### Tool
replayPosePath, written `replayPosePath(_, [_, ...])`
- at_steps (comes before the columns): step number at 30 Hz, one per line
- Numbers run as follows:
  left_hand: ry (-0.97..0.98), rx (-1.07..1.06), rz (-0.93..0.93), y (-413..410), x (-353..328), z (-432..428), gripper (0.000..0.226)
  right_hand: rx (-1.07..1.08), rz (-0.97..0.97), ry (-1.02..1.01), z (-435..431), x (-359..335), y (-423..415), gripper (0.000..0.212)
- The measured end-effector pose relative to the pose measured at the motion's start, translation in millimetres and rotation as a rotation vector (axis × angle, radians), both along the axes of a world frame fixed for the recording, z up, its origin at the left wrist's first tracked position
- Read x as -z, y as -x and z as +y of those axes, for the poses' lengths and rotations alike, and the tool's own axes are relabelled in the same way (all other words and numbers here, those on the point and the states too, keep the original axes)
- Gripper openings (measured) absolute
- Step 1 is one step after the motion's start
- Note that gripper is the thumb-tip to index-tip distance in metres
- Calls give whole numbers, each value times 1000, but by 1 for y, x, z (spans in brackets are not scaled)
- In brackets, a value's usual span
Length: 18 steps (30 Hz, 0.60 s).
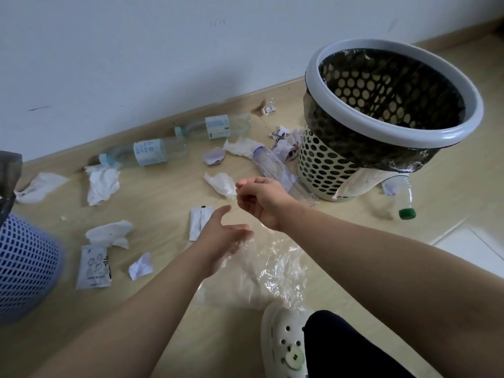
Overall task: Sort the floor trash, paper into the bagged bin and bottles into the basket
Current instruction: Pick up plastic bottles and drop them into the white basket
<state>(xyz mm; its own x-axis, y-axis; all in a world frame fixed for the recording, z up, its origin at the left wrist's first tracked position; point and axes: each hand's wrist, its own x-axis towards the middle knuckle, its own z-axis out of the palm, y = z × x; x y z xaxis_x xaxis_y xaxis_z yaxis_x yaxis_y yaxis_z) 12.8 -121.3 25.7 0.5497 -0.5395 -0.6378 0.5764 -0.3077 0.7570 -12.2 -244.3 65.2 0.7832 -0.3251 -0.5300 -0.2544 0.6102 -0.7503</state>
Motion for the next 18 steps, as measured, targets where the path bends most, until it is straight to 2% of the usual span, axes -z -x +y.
replayPosePath(4, [-111, -113, -148, -3, 3, 0, 53, -172, 135, 439, -9, 5, 13, 9])
replayPosePath(7, [-159, -367, -238, -11, 3, 3, 35, -439, 239, 612, -14, 15, 28, 54])
replayPosePath(9, [-97, -526, -123, -15, -1, 3, 32, -545, 283, 586, -11, 19, 36, 73])
replayPosePath(12, [34, -566, 101, -11, -9, -4, 30, -472, 256, 332, -7, 25, 42, 73])
replayPosePath(14, [9, -430, 114, 0, -14, -11, 27, -328, 196, 237, -6, 28, 43, 60])
replayPosePath(18, [-131, -78, -17, 26, -9, -14, 43, -177, 96, 63, 0, 33, 57, 30])
